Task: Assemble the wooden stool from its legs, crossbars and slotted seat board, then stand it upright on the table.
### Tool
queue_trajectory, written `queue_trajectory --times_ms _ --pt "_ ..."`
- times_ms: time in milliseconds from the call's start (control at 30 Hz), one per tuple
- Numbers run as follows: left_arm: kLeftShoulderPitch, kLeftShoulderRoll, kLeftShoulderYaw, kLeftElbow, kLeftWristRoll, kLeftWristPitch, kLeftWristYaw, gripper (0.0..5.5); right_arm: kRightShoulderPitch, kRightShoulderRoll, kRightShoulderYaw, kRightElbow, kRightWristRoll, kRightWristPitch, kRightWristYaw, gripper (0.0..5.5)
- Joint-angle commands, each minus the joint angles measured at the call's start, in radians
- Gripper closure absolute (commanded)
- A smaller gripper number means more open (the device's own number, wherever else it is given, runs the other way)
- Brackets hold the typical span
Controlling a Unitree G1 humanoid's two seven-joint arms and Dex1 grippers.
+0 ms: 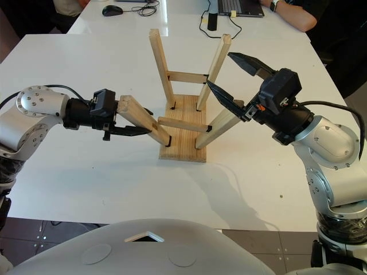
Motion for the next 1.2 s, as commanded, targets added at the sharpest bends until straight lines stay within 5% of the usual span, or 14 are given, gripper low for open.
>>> queue_trajectory --times_ms 33,367,733,1200 --pt "0.081 -0.025 -0.21 0.169 0.27 0.146 0.025 3.48 0.066 -0.011 0.129 0.143 -0.113 0.089 0.035 2.55" --pt "0.039 -0.109 -0.194 0.255 0.203 0.24 0.049 3.48 0.014 -0.015 0.203 0.172 -0.201 0.057 0.055 2.55" --pt "0.016 -0.141 -0.227 0.262 0.218 0.248 0.033 3.48 -0.275 0.01 0.296 0.164 -0.175 0.149 0.107 2.55" --pt "0.017 -0.155 -0.236 0.246 0.223 0.253 0.056 3.48 -0.764 0.106 0.655 0.547 -0.719 0.125 0.137 2.55"
